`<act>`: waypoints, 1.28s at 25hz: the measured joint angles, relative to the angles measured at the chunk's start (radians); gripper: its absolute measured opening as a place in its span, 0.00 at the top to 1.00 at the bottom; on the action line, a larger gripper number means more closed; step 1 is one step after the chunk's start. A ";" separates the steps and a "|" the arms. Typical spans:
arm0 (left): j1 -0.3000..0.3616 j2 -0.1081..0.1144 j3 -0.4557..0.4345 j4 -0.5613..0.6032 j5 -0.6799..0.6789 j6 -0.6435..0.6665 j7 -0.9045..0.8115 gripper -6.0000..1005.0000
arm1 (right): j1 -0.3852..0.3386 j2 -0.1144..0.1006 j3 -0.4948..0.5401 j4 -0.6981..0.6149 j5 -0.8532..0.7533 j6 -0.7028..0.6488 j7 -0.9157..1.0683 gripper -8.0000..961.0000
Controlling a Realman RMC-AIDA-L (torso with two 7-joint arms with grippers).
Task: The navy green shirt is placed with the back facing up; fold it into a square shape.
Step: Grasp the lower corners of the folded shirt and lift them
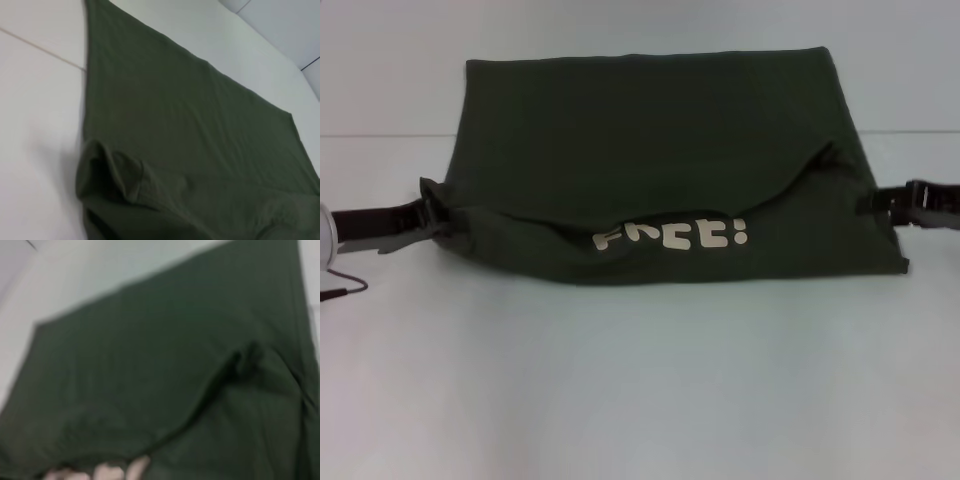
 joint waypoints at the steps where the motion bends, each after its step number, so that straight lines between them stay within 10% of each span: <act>1: -0.003 0.001 -0.001 0.000 0.000 0.001 -0.002 0.97 | 0.011 -0.002 0.000 0.008 -0.031 0.000 0.016 0.27; 32: 0.010 -0.010 -0.008 0.000 -0.010 0.000 -0.005 0.97 | 0.015 0.037 -0.026 0.022 -0.173 0.071 0.054 0.28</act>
